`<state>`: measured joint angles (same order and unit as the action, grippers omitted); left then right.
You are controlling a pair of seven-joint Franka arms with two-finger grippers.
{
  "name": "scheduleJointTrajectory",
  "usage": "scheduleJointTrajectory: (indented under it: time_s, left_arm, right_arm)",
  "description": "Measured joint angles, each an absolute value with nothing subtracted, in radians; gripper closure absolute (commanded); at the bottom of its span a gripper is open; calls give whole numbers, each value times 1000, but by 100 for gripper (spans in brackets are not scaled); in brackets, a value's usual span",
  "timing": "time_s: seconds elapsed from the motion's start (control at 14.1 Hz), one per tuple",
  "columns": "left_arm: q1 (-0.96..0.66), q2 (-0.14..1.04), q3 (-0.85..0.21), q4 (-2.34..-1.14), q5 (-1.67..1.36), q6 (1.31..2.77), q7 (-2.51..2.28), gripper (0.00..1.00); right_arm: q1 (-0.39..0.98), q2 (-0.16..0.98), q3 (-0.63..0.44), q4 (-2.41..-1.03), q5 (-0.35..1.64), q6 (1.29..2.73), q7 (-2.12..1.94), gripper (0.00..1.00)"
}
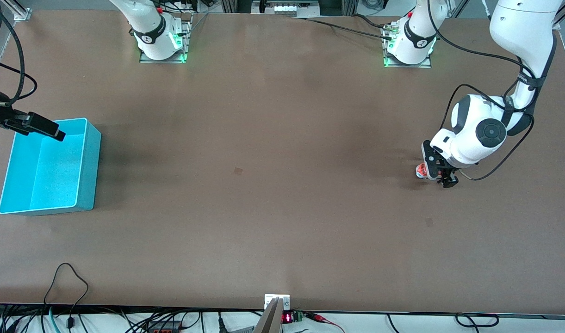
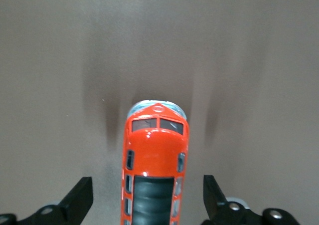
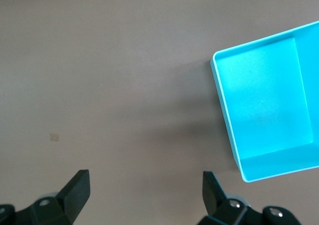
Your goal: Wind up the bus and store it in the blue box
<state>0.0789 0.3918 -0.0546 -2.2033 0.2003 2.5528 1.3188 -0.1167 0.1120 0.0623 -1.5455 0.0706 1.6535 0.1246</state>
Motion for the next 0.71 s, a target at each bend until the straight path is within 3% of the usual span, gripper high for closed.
scheduleJointTrajectory:
  time_s: [0.07, 0.14, 0.35, 0.43, 0.71]
  left_arm:
    - [79, 396, -55, -2207, 200, 2561, 1319, 23]
    - [79, 400, -55, -2211, 200, 2566, 1319, 42]
    - [79, 403, -55, -2220, 200, 2572, 1319, 66]
    - [79, 403, -55, -2220, 200, 2575, 1319, 71]
    - [80, 401, -55, -2220, 201, 2578, 1372, 71]
  right_arm:
    - [-117, 112, 62, -1546, 71, 1654, 124, 0]
    - [-117, 112, 62, -1546, 71, 1654, 124, 0]
    - [-117, 112, 62, -1546, 71, 1653, 124, 0]
    - [-117, 112, 62, -1546, 71, 1653, 124, 0]
    - [-117, 112, 62, -1546, 71, 1654, 123, 0]
